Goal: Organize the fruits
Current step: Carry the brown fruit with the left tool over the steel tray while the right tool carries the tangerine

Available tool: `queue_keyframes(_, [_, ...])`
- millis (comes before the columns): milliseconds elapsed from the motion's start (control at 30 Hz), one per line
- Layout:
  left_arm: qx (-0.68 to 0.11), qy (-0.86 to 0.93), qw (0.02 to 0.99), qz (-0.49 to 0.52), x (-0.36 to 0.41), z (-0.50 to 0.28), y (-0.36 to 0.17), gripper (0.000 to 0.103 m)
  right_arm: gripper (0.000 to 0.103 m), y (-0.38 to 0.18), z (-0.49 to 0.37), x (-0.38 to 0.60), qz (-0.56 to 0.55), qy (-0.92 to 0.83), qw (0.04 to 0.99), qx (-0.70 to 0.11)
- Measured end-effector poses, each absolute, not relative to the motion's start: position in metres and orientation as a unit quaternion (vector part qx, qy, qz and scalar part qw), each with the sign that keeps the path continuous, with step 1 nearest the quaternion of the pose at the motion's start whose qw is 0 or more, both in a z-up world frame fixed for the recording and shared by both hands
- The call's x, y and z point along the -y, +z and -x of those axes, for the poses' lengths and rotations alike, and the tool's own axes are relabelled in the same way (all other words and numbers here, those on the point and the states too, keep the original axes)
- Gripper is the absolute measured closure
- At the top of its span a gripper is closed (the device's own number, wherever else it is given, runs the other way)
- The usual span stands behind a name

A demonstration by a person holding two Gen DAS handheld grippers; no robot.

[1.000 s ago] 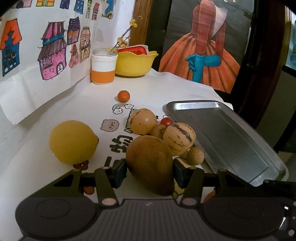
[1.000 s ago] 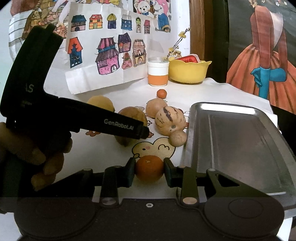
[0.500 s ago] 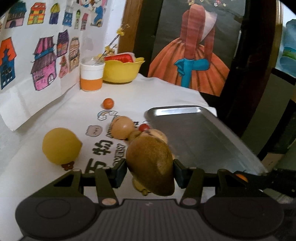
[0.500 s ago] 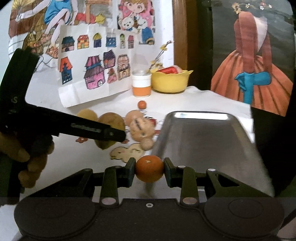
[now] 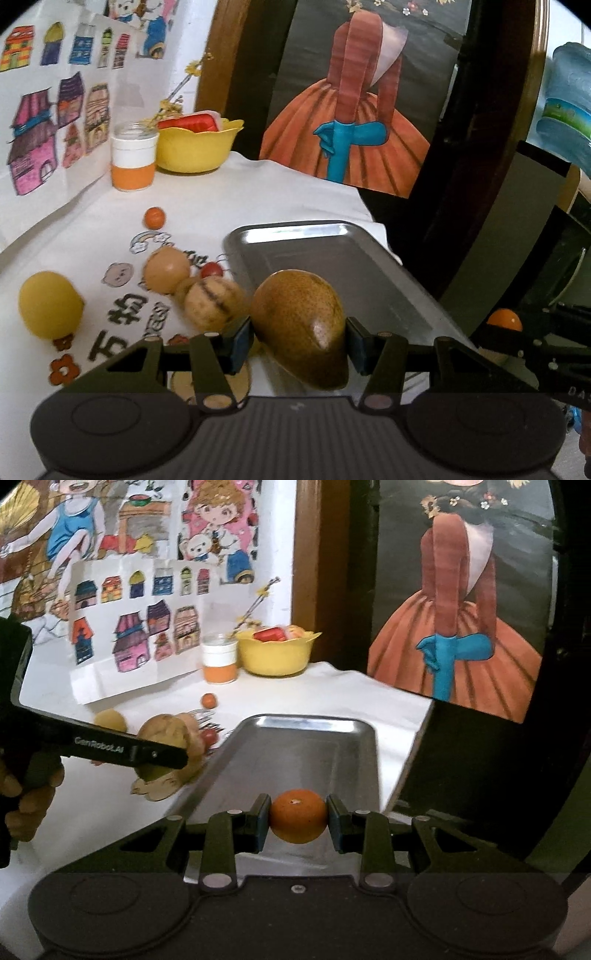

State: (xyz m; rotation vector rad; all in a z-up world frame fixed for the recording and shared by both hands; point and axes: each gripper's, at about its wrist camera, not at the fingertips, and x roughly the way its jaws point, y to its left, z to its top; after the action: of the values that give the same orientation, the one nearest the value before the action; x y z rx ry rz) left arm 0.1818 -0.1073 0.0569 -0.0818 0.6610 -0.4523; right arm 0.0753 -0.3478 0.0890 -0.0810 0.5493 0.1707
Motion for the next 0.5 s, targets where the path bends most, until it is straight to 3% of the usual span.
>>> queue_keyframes(500, [-0.313, -0.208, 0.926, 0.03, 0.138, -0.247, 0.064, 0.045, 0.068, 0.113, -0.165, 0.36, 0.053, 0.152, 0.955, -0.249])
